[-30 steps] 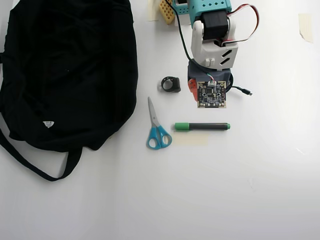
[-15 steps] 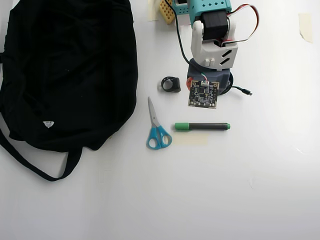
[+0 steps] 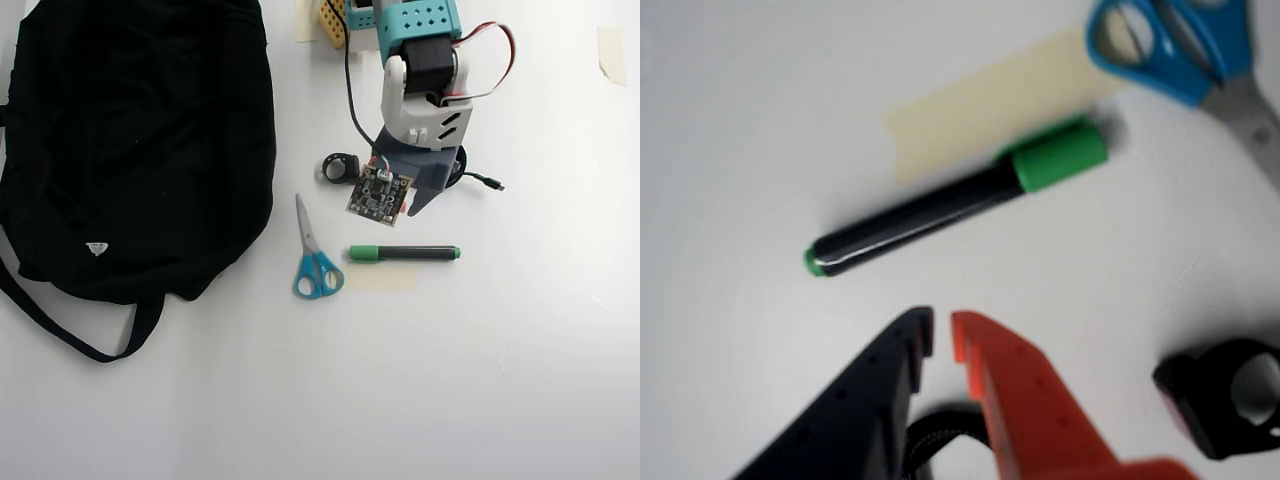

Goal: Put the green marker into the black bag

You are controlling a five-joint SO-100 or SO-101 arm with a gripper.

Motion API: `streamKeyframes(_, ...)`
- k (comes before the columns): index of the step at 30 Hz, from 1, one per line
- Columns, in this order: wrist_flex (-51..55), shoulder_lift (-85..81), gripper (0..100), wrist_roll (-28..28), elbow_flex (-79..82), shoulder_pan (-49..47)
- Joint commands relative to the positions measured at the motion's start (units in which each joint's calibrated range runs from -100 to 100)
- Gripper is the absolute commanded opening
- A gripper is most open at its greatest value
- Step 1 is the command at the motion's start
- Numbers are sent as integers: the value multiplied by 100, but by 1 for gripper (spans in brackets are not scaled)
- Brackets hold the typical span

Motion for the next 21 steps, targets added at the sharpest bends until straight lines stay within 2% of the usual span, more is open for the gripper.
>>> streamKeyframes(1, 25, 128, 2, -194, -210, 1)
streamKeyframes(16, 43, 900, 2, -1164, -740, 9)
streamKeyframes(21, 370, 1108, 2, -1563, -893, 9)
